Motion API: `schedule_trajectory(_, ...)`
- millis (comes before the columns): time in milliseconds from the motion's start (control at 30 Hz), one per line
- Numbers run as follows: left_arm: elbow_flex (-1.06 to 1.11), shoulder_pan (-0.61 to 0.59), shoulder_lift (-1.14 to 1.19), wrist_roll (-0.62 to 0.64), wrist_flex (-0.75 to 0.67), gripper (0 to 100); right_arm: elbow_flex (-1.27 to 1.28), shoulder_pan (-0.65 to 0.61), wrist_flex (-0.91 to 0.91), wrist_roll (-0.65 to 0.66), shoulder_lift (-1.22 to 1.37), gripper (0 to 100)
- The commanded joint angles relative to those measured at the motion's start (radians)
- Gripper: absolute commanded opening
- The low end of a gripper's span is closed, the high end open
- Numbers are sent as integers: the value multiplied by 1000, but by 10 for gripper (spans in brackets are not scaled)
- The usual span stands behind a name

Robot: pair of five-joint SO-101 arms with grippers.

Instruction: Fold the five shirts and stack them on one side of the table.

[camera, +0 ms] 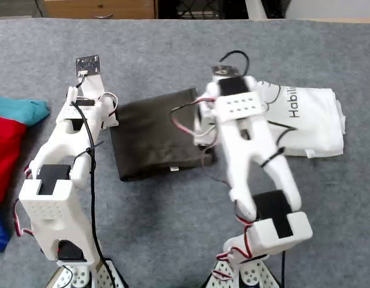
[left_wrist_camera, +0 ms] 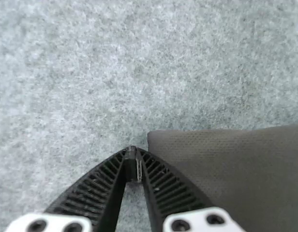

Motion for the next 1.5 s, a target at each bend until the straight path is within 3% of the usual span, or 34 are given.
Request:
schedule_trajectory(0, -10, -18, -15, 9, -5, 29, -1, -71, -72, -106, 31, 388)
schedule_trajectory(133, -10, -18, -15, 9, -5, 29, -1, -74, -181, -186, 130, 402)
schedule_trajectory(333, -10, -18, -15, 9, -5, 29, -1, -72, -313, -190, 308, 400)
schedule_trajectory(900, -12, -18, -15, 9, 6, 29, -22, -21, -241, -146, 423, 395)
schedule_trajectory(967, -12, -18, -15, 9, 6, 29, -22, -23, -241, -133, 423, 345)
schedule_trajectory(1167, -12, -18, -15, 9, 6, 29, -22, -21, -242, -46, 424, 70)
schedule_trajectory(1467, -12, -18, -15, 9, 6, 29, -22, 38, -242, -35, 426, 60)
